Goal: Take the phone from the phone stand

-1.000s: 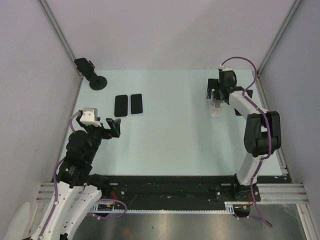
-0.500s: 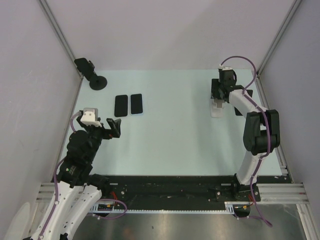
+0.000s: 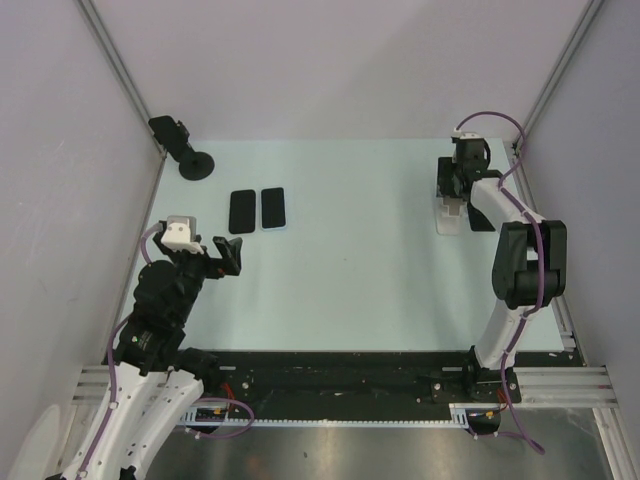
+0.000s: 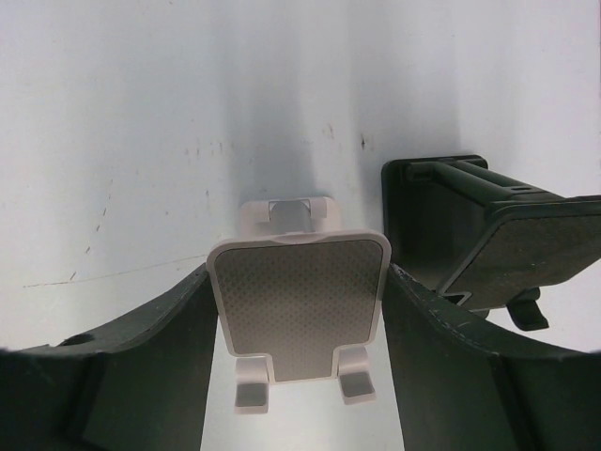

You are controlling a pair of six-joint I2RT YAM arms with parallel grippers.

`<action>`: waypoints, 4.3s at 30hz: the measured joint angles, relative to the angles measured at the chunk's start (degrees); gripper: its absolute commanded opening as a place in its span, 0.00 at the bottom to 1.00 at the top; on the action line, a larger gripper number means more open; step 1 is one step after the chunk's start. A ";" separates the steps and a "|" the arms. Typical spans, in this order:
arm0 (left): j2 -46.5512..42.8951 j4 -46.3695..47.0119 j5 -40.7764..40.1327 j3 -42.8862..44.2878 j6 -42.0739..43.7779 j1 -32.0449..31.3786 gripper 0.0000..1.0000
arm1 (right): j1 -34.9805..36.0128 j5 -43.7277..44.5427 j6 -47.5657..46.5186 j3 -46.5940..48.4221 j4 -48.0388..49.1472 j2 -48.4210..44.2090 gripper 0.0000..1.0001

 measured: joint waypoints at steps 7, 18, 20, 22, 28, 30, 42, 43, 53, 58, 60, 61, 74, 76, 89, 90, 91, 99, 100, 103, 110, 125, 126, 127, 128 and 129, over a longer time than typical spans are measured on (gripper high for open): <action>0.00 0.00 0.00 0.00 0.26 0.00 1.00 | -1.25 -0.72 -0.52 0.00 0.26 0.00 0.32; 0.00 0.00 0.02 0.00 0.42 0.00 1.00 | -2.19 -0.72 -1.29 0.00 2.82 0.00 0.32; 0.00 0.00 0.02 0.00 0.42 0.00 1.00 | -2.23 -0.72 -1.33 0.00 3.28 0.00 0.32; 0.00 0.00 0.02 0.00 0.42 0.00 1.00 | -2.23 -0.74 -1.33 0.00 3.52 0.00 0.32; 0.00 0.00 0.04 0.00 0.44 0.00 1.00 | -2.21 -0.90 -1.33 0.00 3.67 0.13 0.34; 0.00 0.00 0.04 -0.02 0.46 0.00 1.00 | -2.21 -0.87 -1.40 0.00 3.67 0.48 0.35; 0.00 0.00 0.07 -0.04 0.81 0.00 1.00 | -2.23 -0.68 -1.51 0.22 4.35 1.53 0.73; 0.00 0.00 0.07 -0.04 0.81 0.00 1.00 | -2.23 -0.70 -1.49 0.22 4.35 1.53 0.76; 0.00 0.00 0.09 -0.07 0.83 0.00 1.00 | -2.08 -1.55 -0.59 0.22 3.78 0.20 0.98; 0.00 0.00 0.24 -0.37 0.83 0.00 1.00 | -1.14 -2.99 0.11 0.22 2.62 -7.32 1.00; -0.02 0.00 0.24 -0.50 0.83 0.00 1.00 | -0.44 -3.69 0.85 0.22 2.36 -11.58 1.00; -0.02 0.00 0.24 -0.55 0.83 0.00 1.00 | 0.00 -4.17 1.64 0.22 2.19 -14.21 1.00; 6.16 -0.33 -2.71 0.31 -0.81 0.57 1.00 | 2.25 -8.87 12.37 -13.29 -1.33 -50.47 1.00; 8.87 -0.72 -3.67 2.29 -1.70 1.11 1.00 | 2.91 -8.74 13.38 -17.68 -1.20 -55.49 1.00; 35.30 2.14 -5.53 20.37 -7.39 12.66 1.00 | 11.30 -11.19 17.53 -44.19 1.97 -74.44 1.00; 36.87 2.69 -5.38 21.16 -7.63 13.81 1.00 | 11.30 -11.89 17.84 -45.40 2.75 -75.10 1.00; 38.77 3.65 -5.01 21.99 -7.85 15.15 1.00 | 11.30 -12.81 18.12 -46.29 3.23 -75.45 1.00; 53.62 18.21 1.33 26.56 -10.93 25.92 1.00 | 12.28 -18.75 19.50 -47.91 7.13 -75.56 1.00; 55.19 20.50 2.51 26.58 -11.61 27.32 1.00 | 12.57 -18.86 19.50 -47.93 7.23 -75.54 1.00; 61.90 27.10 7.50 28.13 -13.33 32.35 1.00 | 13.64 -19.67 19.47 -48.00 7.50 -75.12 1.00; 77.61 33.59 15.72 41.57 -5.57 35.41 1.00 | 15.10 -22.71 19.02 -48.24 8.74 -72.59 1.00; 94.99 36.92 21.84 58.88 -1.57 38.32 1.00 | 15.21 -31.78 16.61 -48.78 11.78 -66.84 1.00; 95.71 36.89 22.14 59.69 -1.64 38.51 1.00 | 15.21 -32.46 16.44 -48.78 12.09 -66.47 1.00; 96.21 36.92 22.51 60.19 -1.68 38.64 1.00 | 15.21 -32.85 16.31 -48.78 12.35 -66.25 1.00; 96.76 36.87 23.12 60.87 -1.70 38.82 1.00 | 15.21 -33.51 16.20 -48.78 12.57 -66.03 1.00; 97.18 36.89 23.52 61.31 -1.73 38.95 1.00 | 15.21 -33.88 16.06 -48.78 12.66 -65.96 1.00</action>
